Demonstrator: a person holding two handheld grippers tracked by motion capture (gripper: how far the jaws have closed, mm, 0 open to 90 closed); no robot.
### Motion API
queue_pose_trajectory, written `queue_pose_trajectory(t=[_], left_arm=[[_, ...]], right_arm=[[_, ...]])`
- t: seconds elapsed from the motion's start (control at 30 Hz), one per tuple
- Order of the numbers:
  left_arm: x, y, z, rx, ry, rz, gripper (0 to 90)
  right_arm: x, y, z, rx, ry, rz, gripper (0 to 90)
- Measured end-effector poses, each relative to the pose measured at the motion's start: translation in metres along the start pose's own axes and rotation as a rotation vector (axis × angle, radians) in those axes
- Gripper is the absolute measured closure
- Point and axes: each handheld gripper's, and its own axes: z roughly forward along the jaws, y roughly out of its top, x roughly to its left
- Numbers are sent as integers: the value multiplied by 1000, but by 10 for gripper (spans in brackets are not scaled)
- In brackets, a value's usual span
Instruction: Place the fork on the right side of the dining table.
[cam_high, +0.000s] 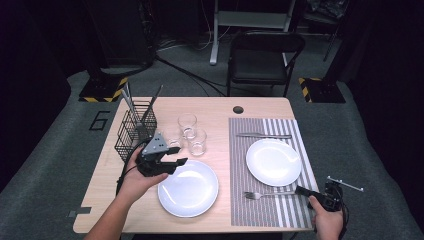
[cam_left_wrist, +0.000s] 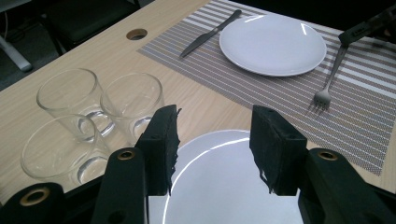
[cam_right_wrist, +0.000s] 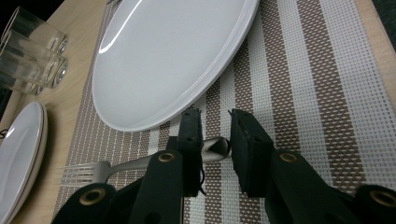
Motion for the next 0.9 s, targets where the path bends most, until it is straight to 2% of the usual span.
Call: queue_pose_trajectory(t=[0.3,0.53,0.83,0.9], left_arm=[[1,0,-1,-6,8,3,516],[3,0,-2,-1,8,0,516],[6,-3,-2,3,14,-26,516],[7,-3,-3,3,19,-22,516]], right_arm=[[0,0,0,-4,-5,3,738],[1,0,-1,-10,-11,-21,738],[8,0,-1,-12,-14,-44,738],[9,0,-1,-16,-12,-64,737]])
